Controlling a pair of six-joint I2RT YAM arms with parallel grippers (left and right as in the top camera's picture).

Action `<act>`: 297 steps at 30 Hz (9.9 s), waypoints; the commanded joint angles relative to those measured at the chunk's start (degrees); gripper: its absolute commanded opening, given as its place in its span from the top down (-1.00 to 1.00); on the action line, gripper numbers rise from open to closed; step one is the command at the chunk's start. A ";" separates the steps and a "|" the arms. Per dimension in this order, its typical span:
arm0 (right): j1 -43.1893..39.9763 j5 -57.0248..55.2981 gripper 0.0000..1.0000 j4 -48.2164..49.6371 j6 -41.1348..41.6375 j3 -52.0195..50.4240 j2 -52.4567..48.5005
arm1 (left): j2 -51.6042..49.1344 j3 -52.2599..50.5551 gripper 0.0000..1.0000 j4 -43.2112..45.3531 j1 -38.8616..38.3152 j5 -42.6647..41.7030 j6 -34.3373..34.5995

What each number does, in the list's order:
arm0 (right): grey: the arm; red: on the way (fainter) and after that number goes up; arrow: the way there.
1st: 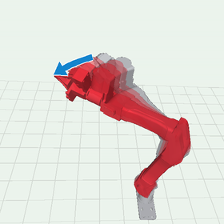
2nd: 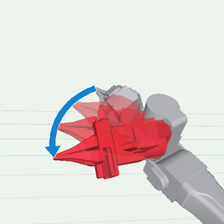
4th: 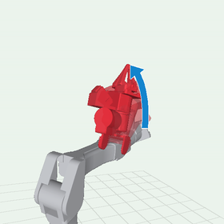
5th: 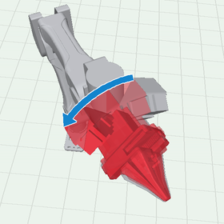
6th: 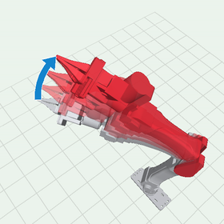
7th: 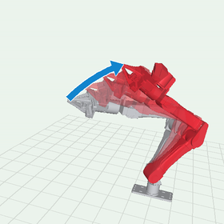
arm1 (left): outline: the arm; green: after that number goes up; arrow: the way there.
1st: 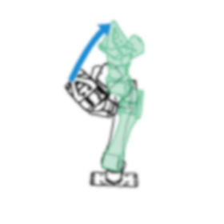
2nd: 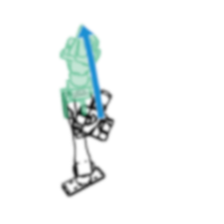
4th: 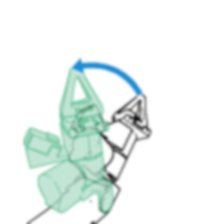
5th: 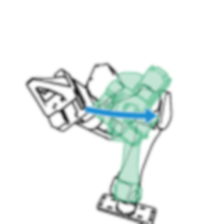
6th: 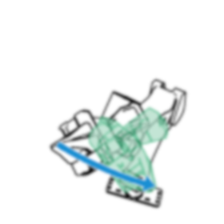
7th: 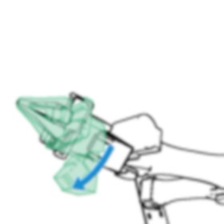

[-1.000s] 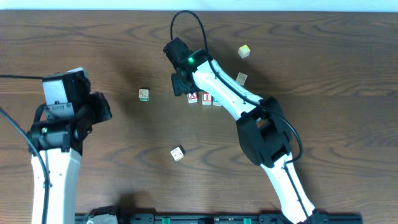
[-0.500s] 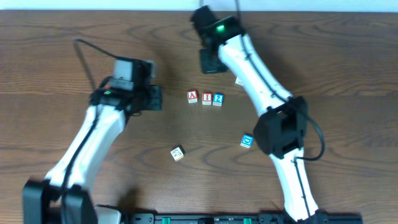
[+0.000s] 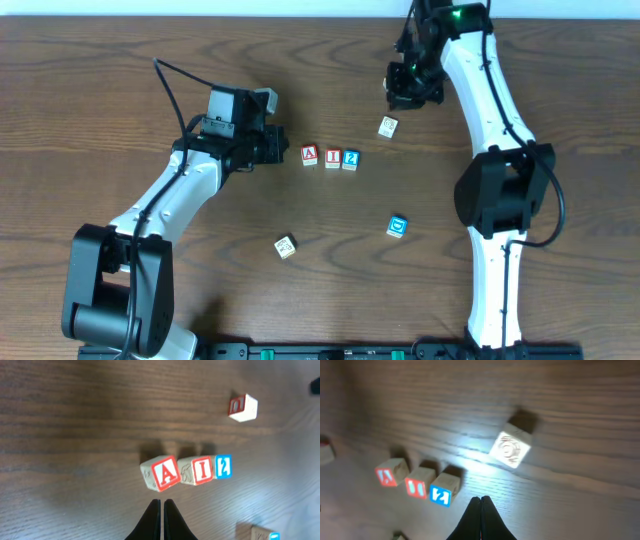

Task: Spell out Ai2

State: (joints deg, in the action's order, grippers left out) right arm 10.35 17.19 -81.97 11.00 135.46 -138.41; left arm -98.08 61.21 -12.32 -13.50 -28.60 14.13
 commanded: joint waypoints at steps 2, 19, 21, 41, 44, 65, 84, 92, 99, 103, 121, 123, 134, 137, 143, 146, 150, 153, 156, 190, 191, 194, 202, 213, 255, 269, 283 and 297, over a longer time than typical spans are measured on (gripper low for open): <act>2.36 3.87 0.97 3.17 -5.16 -2.29 -0.13 | -1.16 0.96 0.89 0.79 0.50 -1.03 2.86; -11.91 4.31 0.97 15.98 -6.80 -32.76 29.64 | -1.16 2.23 0.89 0.20 3.43 2.01 6.10; -10.73 5.92 0.97 22.25 -5.07 -42.14 32.89 | -1.18 2.40 0.89 0.15 4.20 1.99 4.33; 8.50 2.73 0.97 33.40 9.90 -51.82 28.48 | -10.69 2.40 0.89 7.65 4.57 -4.24 -3.78; 8.83 2.78 0.97 32.65 10.19 -51.87 27.02 | -10.75 2.40 0.89 7.80 4.57 -3.82 -3.87; 8.00 1.46 0.97 32.48 9.99 -51.87 20.50 | -12.11 2.38 0.89 4.44 -0.83 0.81 -0.92; 8.07 2.84 0.97 36.41 10.45 -51.87 20.31 | -15.06 2.40 0.89 6.97 -0.85 -1.44 0.92; 8.11 4.24 0.97 37.00 10.84 -51.87 20.28 | -15.06 2.40 0.88 7.98 -0.85 -1.49 0.92; 8.11 4.24 0.98 36.94 10.84 -51.87 20.28 | -15.06 2.40 0.89 8.13 -0.92 -1.55 0.92; 8.11 4.26 0.98 36.92 10.84 -51.87 20.28 | -15.06 2.40 0.89 8.79 -1.73 -1.53 0.94; 8.11 4.26 0.97 35.93 10.14 -51.87 20.28 | -15.06 2.40 0.89 9.60 -3.85 -1.46 1.81; 8.11 4.28 0.97 35.95 10.16 -51.87 20.28 | -15.06 2.38 0.89 9.60 -3.85 -1.49 1.79; 8.13 5.92 0.97 37.59 10.16 -51.87 20.28 | -15.06 2.40 0.89 9.64 -3.85 -1.55 1.79; 8.17 6.25 0.97 37.64 10.19 -51.87 20.28 | -15.06 2.40 0.89 9.86 -3.85 -2.58 1.77; 8.72 6.23 0.97 38.12 10.16 -51.87 20.28 | -15.06 2.40 0.89 10.03 -3.85 -2.99 1.79; 8.72 6.12 0.97 38.12 10.16 -51.87 20.28 | -15.06 2.38 0.89 10.01 -3.85 -2.97 1.77; 7.54 6.12 0.97 38.25 10.12 -51.47 20.44 | -15.06 2.40 0.89 10.01 -3.82 -2.99 1.77; 6.49 3.50 0.97 37.31 10.34 -51.04 20.55 | -15.06 2.40 0.89 10.01 -3.82 -2.99 1.77; 5.86 0.55 0.97 35.60 10.62 -51.06 20.52 | -15.06 2.40 0.88 10.03 -3.82 -2.97 1.77; 8.26 5.55 0.97 40.70 11.26 -51.06 17.20 | -15.06 2.38 0.89 9.99 -3.85 -4.09 1.77; 8.26 5.55 0.97 40.68 11.26 -51.06 17.20 | -15.06 2.40 0.89 9.97 -3.85 -4.07 1.77; 8.28 5.55 0.97 40.68 11.26 -51.06 17.20 | -15.06 2.40 0.89 9.68 -3.85 -4.09 1.77; 8.28 5.53 0.97 41.18 11.26 -51.06 17.20 | -15.06 2.40 0.89 9.62 -4.04 -4.48 1.77; 8.04 5.09 0.97 41.90 11.26 -51.06 17.20 | -15.06 2.40 0.89 9.14 -4.33 -3.58 1.16; 9.99 -9.40 0.97 14.53 9.35 -74.69 99.19 | 58.23 -2.27 0.88 -44.59 -20.02 19.80 2.25; 9.99 -7.96 -0.98 14.43 12.96 -76.81 108.98 | 65.64 -5.40 -0.91 -44.87 -23.28 19.80 3.91; 9.97 -7.96 -0.99 11.85 12.96 -76.81 108.96 | 65.64 -5.40 -0.91 -46.45 -23.28 20.94 3.72; 9.97 -7.96 -0.98 11.85 12.96 -76.81 108.96 | 81.07 -24.57 -0.91 -36.33 2.67 31.26 -6.51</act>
State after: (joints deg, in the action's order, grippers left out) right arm 19.86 9.06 -70.04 23.46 58.98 -29.56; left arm -21.04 42.44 -49.82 -15.29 1.26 10.28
